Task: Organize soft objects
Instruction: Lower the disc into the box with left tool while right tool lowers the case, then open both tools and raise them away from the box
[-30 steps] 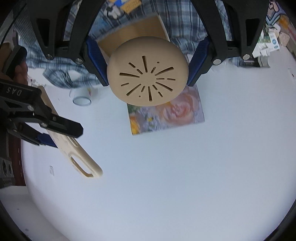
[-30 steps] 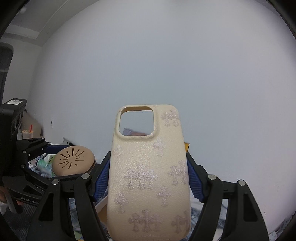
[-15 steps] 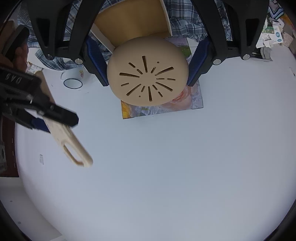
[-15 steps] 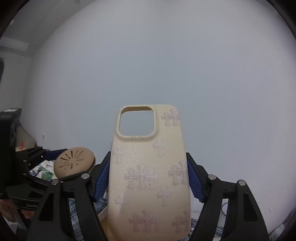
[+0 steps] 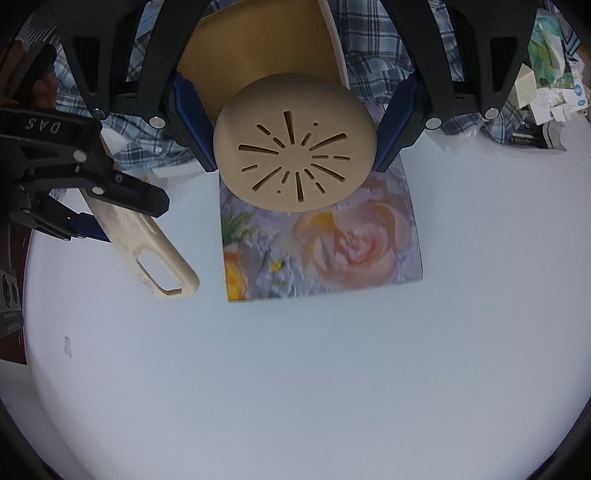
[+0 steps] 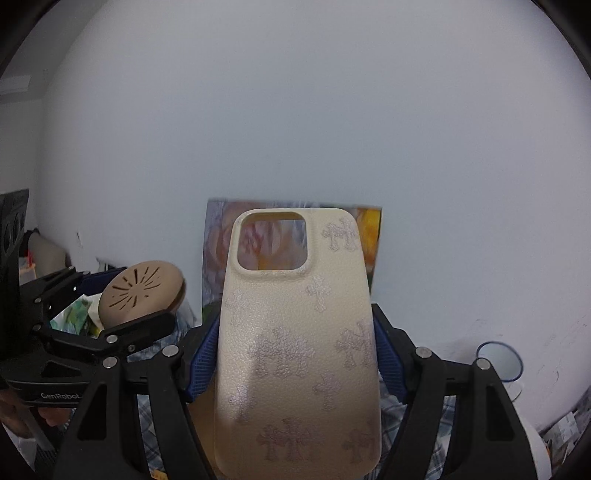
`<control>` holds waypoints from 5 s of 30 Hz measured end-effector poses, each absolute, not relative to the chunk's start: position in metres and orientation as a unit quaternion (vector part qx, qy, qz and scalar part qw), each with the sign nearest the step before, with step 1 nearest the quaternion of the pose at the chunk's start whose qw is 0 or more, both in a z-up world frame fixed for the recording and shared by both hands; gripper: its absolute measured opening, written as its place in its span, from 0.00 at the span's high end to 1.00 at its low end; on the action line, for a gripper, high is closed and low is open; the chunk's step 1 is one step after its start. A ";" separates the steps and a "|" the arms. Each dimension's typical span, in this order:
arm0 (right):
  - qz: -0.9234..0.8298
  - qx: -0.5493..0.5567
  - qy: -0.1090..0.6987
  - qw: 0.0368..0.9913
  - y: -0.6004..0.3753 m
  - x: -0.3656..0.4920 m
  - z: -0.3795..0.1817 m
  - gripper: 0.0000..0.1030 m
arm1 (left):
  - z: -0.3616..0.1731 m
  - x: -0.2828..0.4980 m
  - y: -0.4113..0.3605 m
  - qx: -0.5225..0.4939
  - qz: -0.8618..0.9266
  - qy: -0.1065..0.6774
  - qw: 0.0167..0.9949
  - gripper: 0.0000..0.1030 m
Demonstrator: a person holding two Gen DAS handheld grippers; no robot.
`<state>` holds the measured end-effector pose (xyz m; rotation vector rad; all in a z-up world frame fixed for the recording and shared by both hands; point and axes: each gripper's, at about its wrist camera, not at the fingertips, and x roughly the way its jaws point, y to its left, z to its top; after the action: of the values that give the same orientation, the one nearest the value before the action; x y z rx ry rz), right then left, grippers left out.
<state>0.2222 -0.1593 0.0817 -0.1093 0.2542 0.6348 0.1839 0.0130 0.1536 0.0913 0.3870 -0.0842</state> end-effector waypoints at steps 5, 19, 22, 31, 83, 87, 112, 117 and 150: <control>0.317 -0.056 0.152 0.934 -0.140 0.235 0.073 0.30 | 0.135 0.199 0.019 0.039 -0.041 0.219 0.974 0.18; 0.328 -0.059 0.235 0.913 -0.144 0.269 0.045 0.30 | 0.095 0.229 0.029 0.037 -0.032 0.275 0.960 0.18; 0.329 -0.058 0.258 0.907 -0.142 0.279 0.033 0.30 | 0.086 0.235 0.031 0.035 -0.032 0.290 0.956 0.18; 0.319 -0.084 0.325 0.886 -0.136 0.301 -0.007 0.30 | 0.058 0.253 0.035 0.036 -0.032 0.328 0.944 0.18; 0.255 -0.032 0.359 0.897 -0.125 0.335 -0.054 0.02 | 0.001 0.281 0.047 -0.022 -0.038 0.400 0.916 0.00; 0.259 -0.038 0.339 0.904 -0.133 0.332 -0.042 0.01 | 0.006 0.279 0.052 -0.032 -0.028 0.390 0.920 0.00; 0.283 -0.058 0.273 0.918 -0.144 0.297 0.019 0.01 | 0.063 0.252 0.051 -0.028 -0.017 0.321 0.947 0.00; 0.295 -0.057 0.252 0.920 -0.145 0.284 0.039 0.01 | 0.081 0.241 0.051 -0.031 -0.025 0.301 0.953 0.00; 0.328 -0.031 0.149 0.932 -0.194 0.203 0.129 0.00 | 0.183 0.149 0.031 -0.023 -0.072 0.177 0.981 0.00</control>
<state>0.2027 -0.1936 0.1289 -0.0642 0.3049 0.6715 0.1488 0.0313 0.1825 -0.0471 0.3565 -0.1447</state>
